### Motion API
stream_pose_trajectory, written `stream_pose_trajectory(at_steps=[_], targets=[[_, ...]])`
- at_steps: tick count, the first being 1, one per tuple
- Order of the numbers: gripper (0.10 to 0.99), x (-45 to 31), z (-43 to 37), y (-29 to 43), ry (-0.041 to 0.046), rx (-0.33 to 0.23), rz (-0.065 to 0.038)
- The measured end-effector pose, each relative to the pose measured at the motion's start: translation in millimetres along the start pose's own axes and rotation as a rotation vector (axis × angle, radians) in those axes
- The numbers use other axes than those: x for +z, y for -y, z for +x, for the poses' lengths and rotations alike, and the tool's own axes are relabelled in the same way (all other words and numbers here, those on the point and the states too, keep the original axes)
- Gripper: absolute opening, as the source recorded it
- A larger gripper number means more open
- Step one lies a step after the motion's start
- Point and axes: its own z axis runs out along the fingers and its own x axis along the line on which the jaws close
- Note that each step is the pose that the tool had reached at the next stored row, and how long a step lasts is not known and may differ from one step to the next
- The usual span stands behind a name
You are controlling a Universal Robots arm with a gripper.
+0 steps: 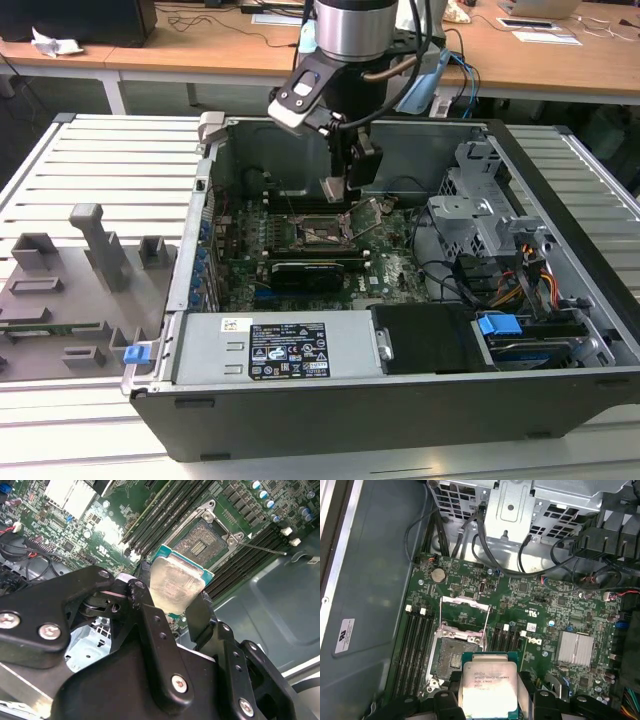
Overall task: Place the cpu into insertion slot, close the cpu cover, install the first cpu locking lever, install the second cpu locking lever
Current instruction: 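Place the cpu into insertion slot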
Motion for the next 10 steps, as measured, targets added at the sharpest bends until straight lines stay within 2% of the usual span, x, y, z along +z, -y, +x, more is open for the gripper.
stream_pose_trajectory(at_steps=[10], targets=[[0.525,4.2,0.0,0.3,0.0000,0.002,0.000]])
